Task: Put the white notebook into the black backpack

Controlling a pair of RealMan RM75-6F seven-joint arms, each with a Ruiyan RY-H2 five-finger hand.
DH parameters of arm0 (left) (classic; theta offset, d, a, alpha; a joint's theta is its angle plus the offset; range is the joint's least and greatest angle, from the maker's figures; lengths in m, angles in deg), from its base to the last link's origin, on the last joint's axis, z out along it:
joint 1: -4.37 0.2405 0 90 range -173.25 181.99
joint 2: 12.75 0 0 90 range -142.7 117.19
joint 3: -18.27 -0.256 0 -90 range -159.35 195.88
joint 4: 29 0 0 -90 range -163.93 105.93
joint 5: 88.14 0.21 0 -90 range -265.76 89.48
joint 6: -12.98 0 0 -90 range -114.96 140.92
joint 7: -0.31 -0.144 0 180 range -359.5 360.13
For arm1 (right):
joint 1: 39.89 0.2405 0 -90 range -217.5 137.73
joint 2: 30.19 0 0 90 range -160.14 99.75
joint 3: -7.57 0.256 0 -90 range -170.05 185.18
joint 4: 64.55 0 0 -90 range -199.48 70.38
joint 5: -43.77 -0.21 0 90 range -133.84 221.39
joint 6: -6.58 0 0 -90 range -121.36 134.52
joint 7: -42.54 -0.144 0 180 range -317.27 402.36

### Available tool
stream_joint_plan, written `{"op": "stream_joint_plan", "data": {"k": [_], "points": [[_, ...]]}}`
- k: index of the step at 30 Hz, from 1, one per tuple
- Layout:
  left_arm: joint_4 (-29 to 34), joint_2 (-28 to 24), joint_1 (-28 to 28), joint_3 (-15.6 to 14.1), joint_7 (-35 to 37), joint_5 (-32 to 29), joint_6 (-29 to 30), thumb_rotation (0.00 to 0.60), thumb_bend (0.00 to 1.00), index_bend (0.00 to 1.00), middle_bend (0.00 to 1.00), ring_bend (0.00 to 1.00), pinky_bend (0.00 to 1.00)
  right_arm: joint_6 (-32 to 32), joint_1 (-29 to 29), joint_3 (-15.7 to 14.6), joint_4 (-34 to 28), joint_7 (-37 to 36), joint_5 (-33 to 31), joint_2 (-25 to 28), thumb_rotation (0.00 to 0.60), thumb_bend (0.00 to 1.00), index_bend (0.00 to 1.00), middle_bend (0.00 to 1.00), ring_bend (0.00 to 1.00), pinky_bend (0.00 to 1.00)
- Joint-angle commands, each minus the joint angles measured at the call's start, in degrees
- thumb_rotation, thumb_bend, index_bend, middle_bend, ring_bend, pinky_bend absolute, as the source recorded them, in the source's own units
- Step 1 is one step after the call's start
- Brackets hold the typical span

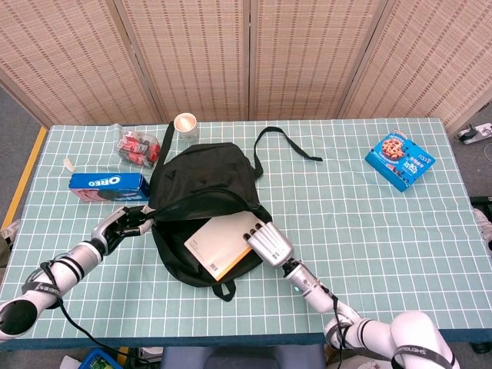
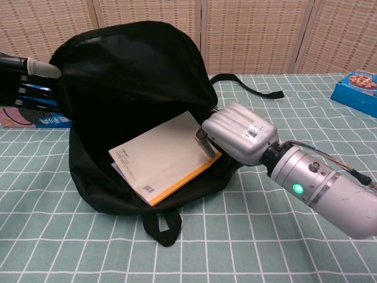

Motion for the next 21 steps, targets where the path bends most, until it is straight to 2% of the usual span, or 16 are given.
{"op": "stream_joint_plan", "data": {"k": [1,4,11,21], "points": [[0.1,-0.24,0.21,0.17,0.36,0.14,-0.15,0.6,0.6,0.78,0.33,0.13,0.1,-0.56,1.02,1.33,3.35,-1.65,-0.59,-2.24,0.6,0.0,0.66,0.72,0.64,0.88],[0.35,-0.7,0.6,0.46,0.97,0.4,-0.79,0.6,0.6,0.78,0.33,0.13,0.1,-0.47,1.85,2.18,6.46,-3.17,-0.82,-4.08,0.6,0.0,0.7,0.72,0.64,0.88],[1.03,-1.74,1.62,1.35,2.05,1.59,-2.65,0.6,0.6,0.78,0.33,0.11,0.1,-0.52,3.47,3.13,12.6,-6.83,-1.17,-7.96,0.6,0.02,0.86,0.76,0.66,0.88],[2.38,-2.54,2.58,2.36,2.75,3.36,-4.72,0.6,0.6,0.78,0.33,0.1,0.1,0.2,5.83,4.57,18.89,-9.7,-1.77,-12.23,0.6,0.09,0.91,0.79,0.71,0.88]]}}
